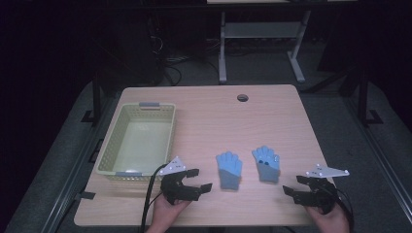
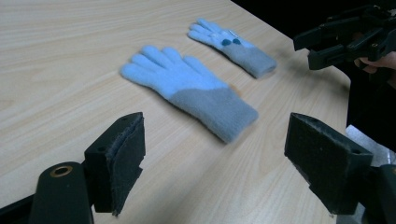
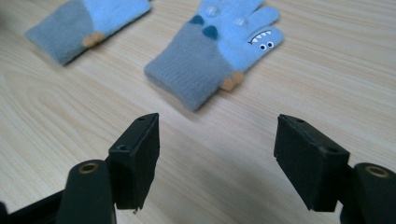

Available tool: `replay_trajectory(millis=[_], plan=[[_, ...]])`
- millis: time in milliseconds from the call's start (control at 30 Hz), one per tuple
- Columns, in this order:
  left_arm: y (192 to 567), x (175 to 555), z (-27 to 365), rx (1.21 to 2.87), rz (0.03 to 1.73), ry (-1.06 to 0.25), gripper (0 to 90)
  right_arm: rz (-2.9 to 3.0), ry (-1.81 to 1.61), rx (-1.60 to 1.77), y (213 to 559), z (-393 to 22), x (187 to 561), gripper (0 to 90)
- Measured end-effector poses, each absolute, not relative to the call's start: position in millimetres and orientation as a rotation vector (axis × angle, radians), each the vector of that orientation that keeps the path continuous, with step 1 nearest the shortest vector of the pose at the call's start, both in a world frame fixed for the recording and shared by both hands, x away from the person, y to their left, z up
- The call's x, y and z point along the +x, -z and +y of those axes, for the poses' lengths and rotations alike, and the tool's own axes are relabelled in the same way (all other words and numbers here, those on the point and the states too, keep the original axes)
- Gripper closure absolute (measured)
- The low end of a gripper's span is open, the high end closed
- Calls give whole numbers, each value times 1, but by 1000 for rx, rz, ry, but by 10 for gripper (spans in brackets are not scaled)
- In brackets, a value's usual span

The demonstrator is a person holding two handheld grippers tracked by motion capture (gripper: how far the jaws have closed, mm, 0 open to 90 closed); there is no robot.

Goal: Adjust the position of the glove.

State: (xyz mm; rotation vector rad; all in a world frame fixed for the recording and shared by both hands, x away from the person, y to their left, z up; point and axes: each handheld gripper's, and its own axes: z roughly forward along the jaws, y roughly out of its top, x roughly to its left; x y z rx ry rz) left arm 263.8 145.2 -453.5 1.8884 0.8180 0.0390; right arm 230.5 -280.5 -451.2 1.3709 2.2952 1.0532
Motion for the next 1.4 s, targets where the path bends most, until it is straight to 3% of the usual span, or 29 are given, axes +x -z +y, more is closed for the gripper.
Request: replay_trajectory(millis=[533, 1400], plan=[[455, 264, 141, 1933, 763, -90, 198, 2317, -1077, 1333, 443, -275, 246, 276], [454, 267, 143, 1895, 776, -64, 198, 2465, -979, 1238, 413, -255, 295, 328]])
